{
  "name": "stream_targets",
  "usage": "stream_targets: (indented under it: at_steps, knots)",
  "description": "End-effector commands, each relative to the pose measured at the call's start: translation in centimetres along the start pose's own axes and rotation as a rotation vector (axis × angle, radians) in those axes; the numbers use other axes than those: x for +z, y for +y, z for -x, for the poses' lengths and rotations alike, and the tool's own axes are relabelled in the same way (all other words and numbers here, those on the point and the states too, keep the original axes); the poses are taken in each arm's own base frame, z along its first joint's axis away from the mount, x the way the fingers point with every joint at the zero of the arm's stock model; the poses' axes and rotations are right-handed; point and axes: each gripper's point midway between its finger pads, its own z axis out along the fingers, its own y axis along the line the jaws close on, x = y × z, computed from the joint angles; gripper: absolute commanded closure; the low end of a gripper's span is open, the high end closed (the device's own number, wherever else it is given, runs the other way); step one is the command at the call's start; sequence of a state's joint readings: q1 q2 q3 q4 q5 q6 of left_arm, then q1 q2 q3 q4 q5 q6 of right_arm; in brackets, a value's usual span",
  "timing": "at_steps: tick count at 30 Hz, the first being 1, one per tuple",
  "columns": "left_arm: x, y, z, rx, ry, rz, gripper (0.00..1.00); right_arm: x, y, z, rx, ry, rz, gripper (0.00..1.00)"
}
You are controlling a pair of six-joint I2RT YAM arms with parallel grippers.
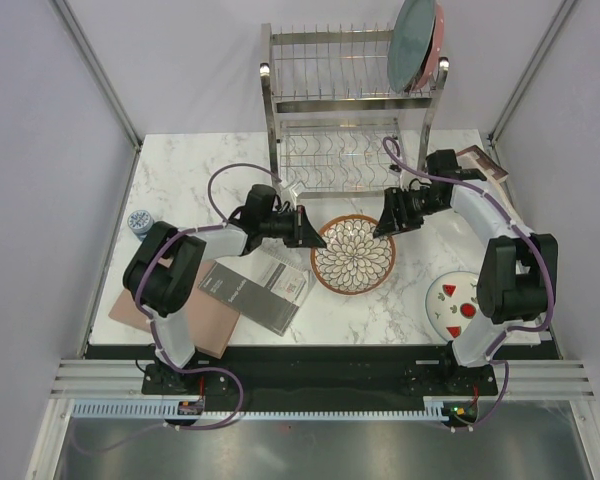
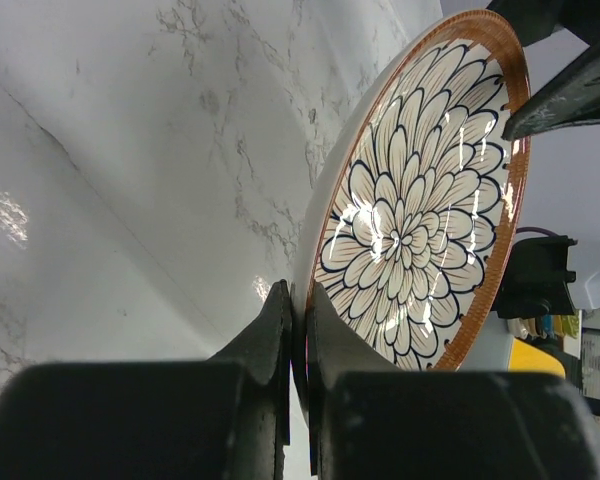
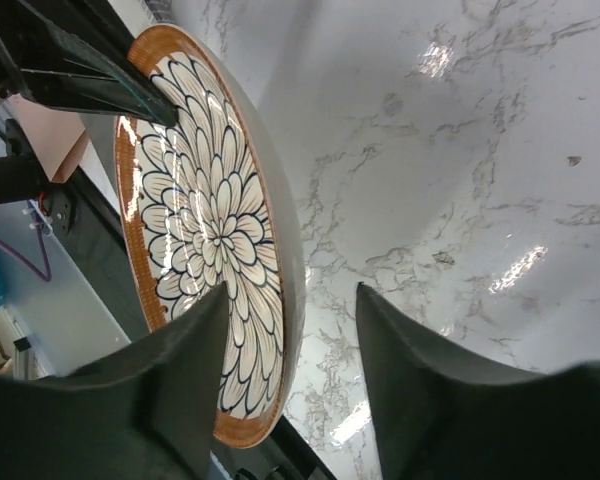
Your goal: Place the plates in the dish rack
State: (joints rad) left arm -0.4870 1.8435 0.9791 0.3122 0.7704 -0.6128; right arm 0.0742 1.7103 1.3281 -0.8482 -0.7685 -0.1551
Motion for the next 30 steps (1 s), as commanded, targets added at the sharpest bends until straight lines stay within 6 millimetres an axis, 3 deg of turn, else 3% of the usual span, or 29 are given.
stream_targets:
  at_steps: [1,7,17,20,21,23,25,26,27,30]
  knots:
    - [-0.5,-4.1,1.6,0.091,-0.008,-0.145,0.98,0.1,1.2,-0.1,-0.029,0.009,0.067,0.36]
    - [-0.6,-4.0,1.9,0.091,-0.022,-0.135,0.98,0.9,1.2,-1.1,-0.028,0.062,0.055,0.34]
    - [-0.7,-4.0,2.6,0.099,-0.047,-0.131,0.98,2.2,0.9,-2.5,0.001,0.119,0.062,0.39]
    - [-0.6,-4.0,2.6,0.1,-0.049,-0.13,0.98,2.3,1.0,-2.2,-0.006,0.117,0.063,0.53]
    - [-0.6,-4.0,2.6,0.097,-0.049,-0.128,0.98,2.3,1.0,-2.2,-0.005,0.118,0.063,0.65]
    - [-0.6,-3.9,2.7,0.096,-0.053,-0.124,0.98,2.4,0.9,-2.3,0.001,0.121,0.065,0.77]
    - [-0.6,-3.9,2.9,0.099,-0.061,-0.122,0.97,2.4,1.0,-2.3,0.003,0.119,0.073,0.96]
    - [-0.6,-3.9,2.9,0.102,-0.063,-0.118,0.93,2.4,1.2,-2.1,-0.005,0.113,0.072,1.0]
    - [-0.9,-3.9,3.0,0.098,-0.059,-0.1,0.75,2.2,1.2,-1.9,-0.012,0.109,0.064,1.0]
    - [-2.1,-3.9,4.0,0.187,-0.083,-0.05,0.5,0.3,1.6,-0.2,-0.07,0.071,-0.005,1.0]
